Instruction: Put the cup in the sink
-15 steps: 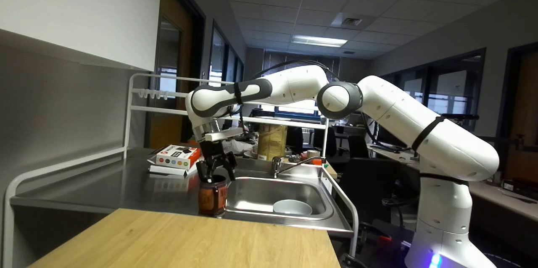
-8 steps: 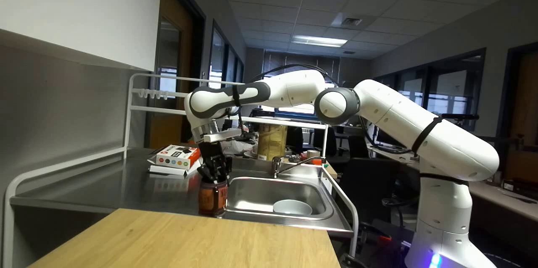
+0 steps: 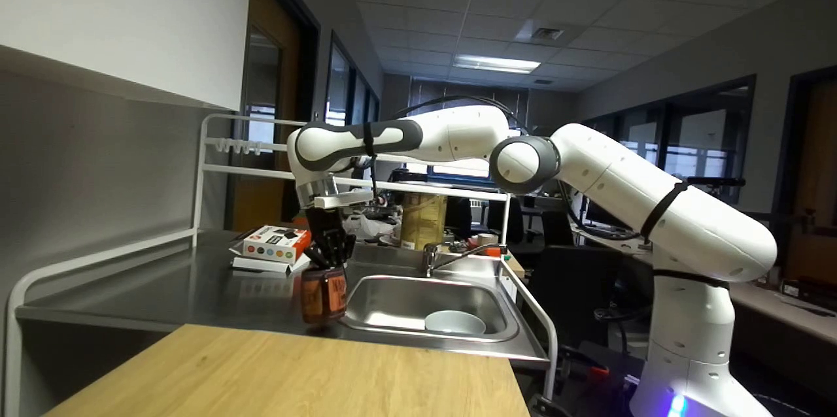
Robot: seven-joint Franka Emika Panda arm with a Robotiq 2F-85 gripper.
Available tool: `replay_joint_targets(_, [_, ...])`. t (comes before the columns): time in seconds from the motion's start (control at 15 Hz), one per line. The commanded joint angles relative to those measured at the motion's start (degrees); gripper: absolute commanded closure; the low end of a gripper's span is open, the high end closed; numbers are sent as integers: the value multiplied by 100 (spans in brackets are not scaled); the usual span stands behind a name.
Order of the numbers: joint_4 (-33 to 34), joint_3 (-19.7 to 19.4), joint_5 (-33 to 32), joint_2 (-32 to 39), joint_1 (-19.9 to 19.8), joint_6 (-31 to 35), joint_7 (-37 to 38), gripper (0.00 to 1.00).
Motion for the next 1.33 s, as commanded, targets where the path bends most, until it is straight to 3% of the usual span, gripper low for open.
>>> replay_joint_targets(0.0, [9, -24, 45, -301, -129, 73, 49, 94])
replay_joint_targets(0.47, [-891, -295, 168, -1031, -773, 910, 406, 95])
replay_joint_targets(0.8, [-2239, -360, 228, -1674, -1210, 1627, 616, 95])
replay_joint_targets(1.27, [-4176, -537, 373, -2373, -1080, 2628, 794, 95])
